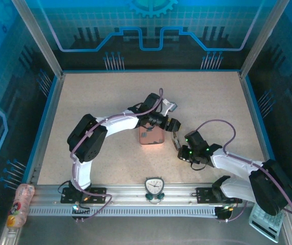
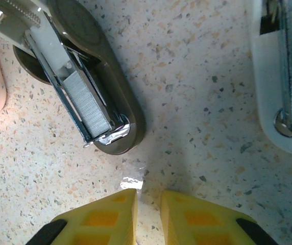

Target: Load the staples into the stapler

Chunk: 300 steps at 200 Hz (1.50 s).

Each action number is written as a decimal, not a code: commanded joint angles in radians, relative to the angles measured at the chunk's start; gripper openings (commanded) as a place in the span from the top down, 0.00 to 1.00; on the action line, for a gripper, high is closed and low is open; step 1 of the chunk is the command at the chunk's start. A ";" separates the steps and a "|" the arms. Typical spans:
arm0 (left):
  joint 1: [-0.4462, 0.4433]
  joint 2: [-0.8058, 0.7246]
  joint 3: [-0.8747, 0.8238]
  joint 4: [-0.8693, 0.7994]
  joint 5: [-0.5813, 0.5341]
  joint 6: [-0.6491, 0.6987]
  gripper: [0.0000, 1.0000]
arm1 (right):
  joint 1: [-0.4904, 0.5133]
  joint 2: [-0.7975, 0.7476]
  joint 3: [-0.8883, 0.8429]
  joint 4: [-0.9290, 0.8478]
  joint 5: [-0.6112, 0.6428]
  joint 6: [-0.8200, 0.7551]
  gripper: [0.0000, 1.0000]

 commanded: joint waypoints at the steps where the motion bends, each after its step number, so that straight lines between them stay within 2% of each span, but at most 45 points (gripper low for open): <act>1: -0.020 0.037 0.024 -0.065 0.016 0.004 0.27 | -0.023 0.032 -0.009 0.085 0.017 -0.020 0.79; 50: -0.039 0.065 0.031 -0.067 0.046 0.005 0.30 | -0.046 0.050 -0.009 0.094 0.018 -0.038 0.81; 103: -0.053 0.057 -0.006 0.033 0.162 -0.021 0.34 | -0.080 0.061 -0.013 0.128 0.013 -0.064 0.82; 149: -0.070 0.059 -0.031 0.071 0.239 -0.025 0.34 | -0.092 0.072 -0.005 0.151 -0.021 -0.095 0.82; 200: -0.059 0.030 -0.034 0.006 0.199 0.018 0.33 | -0.092 -0.096 -0.003 0.009 -0.023 -0.109 0.75; 238: -0.014 -0.039 -0.096 0.077 0.136 -0.065 0.33 | -0.095 -0.232 0.047 -0.154 -0.002 -0.141 0.72; 255: 0.009 -0.083 -0.132 0.108 0.112 -0.083 0.32 | -0.098 -0.222 0.096 -0.196 0.010 -0.172 0.71; 300: 0.059 -0.163 -0.181 0.105 0.089 -0.070 0.32 | -0.116 -0.052 0.243 -0.237 0.004 -0.269 0.71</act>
